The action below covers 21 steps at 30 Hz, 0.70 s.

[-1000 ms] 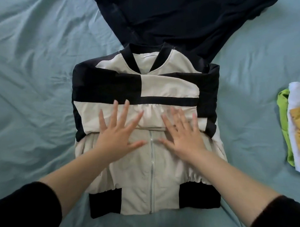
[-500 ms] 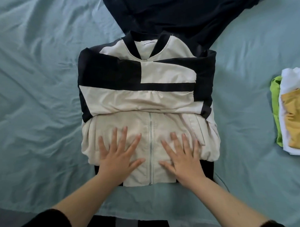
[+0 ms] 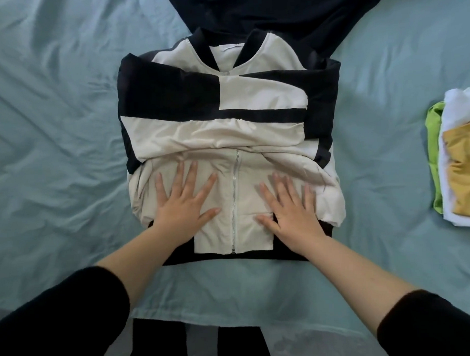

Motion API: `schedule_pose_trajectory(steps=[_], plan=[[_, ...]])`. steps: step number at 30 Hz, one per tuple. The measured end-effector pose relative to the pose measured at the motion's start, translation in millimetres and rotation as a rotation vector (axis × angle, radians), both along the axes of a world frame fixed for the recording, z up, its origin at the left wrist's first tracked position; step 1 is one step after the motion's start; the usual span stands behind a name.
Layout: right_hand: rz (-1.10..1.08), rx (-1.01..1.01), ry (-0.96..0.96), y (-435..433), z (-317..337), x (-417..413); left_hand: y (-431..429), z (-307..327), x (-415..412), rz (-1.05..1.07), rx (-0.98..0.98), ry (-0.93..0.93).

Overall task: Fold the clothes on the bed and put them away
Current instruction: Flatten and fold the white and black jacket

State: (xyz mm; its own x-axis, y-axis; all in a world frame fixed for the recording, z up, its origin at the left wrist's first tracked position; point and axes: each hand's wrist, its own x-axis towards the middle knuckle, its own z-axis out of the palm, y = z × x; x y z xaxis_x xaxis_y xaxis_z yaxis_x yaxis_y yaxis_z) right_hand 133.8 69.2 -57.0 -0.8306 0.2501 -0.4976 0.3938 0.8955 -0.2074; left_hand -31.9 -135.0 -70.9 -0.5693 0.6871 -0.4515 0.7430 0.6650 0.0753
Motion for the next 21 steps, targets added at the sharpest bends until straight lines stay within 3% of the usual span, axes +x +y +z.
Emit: schedule_pose_trajectory(steps=[3,7,15,19,21], plan=[[0.218,0.109,0.125,-13,13,40,-24,15,39,-0.193,0.046,0.016],[0.369,0.184,0.011,-18,9,70,-49,16,64,-0.392,-0.044,-0.022],[0.22,0.25,0.15,1,8,66,-56,22,47,-0.25,0.049,0.001],[0.291,0.142,-0.129,18,27,77,-65,38,41,-0.116,-0.085,-0.16],[0.199,0.011,-0.177,20,44,77,-64,58,39,0.057,-0.068,-0.302]])
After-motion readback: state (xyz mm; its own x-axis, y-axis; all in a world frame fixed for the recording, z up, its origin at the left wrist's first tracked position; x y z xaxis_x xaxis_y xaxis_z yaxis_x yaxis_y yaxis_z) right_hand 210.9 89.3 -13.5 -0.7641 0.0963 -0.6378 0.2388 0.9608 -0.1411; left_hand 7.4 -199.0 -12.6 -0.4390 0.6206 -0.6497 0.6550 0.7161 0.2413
